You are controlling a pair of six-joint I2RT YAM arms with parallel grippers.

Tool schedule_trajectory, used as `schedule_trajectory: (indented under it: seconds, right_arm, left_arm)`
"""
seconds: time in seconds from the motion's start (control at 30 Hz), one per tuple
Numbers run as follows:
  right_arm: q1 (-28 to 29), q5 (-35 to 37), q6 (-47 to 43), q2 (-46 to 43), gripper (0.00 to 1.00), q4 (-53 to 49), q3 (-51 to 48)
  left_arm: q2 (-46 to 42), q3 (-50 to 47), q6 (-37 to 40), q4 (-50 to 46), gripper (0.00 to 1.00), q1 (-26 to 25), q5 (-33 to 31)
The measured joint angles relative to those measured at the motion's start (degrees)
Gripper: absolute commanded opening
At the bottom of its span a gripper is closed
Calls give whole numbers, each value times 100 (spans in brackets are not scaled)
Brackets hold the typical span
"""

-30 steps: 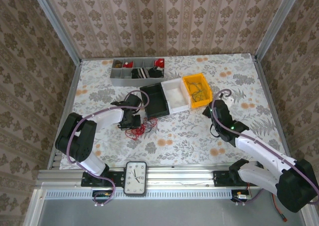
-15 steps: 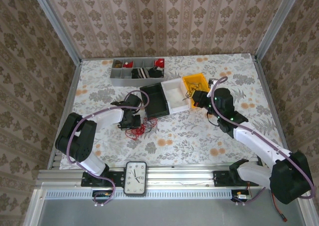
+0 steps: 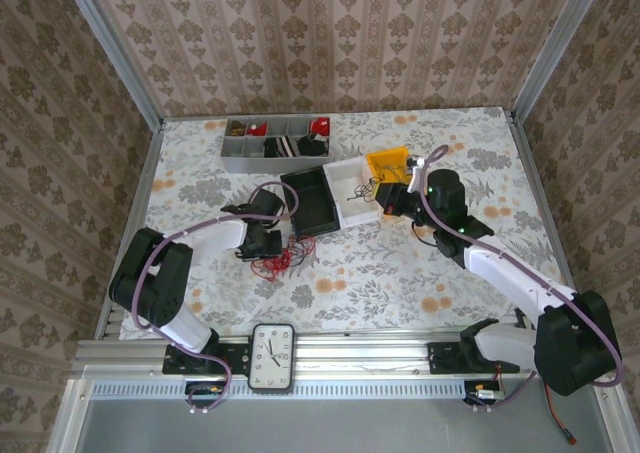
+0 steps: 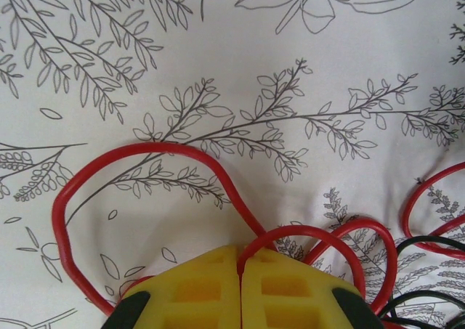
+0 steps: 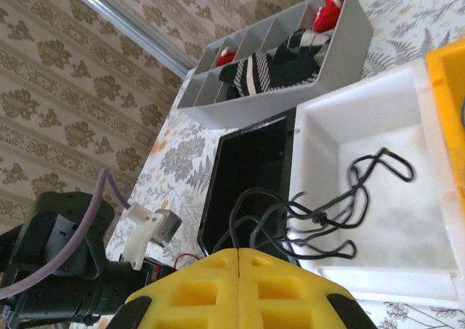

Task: Untangle the cables

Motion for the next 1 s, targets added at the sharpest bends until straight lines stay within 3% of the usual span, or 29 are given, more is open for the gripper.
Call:
schedule_trajectory:
  seconds: [0.33, 0.37, 0.47, 0.53, 0.63, 0.73, 0.9, 1.0]
  right_arm:
    - [118, 146, -129, 1123, 2, 166, 767]
    - [118, 227, -151, 1290, 8, 216, 870]
    - [118, 487, -151, 1773, 40, 295, 1049]
    - [164, 640, -162, 2026, 46, 249, 1080]
    - [472, 979, -282, 2140, 46, -81, 1075]
    - [1185, 1128, -584, 2129, 44, -326, 1078]
    - [2304, 920, -1117, 2291, 39, -822, 1176]
    - [2677, 728, -1377, 2695, 38, -1054, 1434]
  left_arm:
    - [-11, -11, 0, 13, 0, 31, 44]
    - [-11, -11, 0, 13, 0, 31, 44]
    - [-11, -11, 0, 13, 0, 31, 44]
    - [-11, -11, 0, 13, 0, 31, 44]
    - [-11, -11, 0, 11, 0, 31, 44]
    - [-11, -11, 0, 11, 0, 31, 44]
    - [-11, -11, 0, 11, 0, 31, 44]
    - [-9, -11, 0, 9, 0, 31, 46]
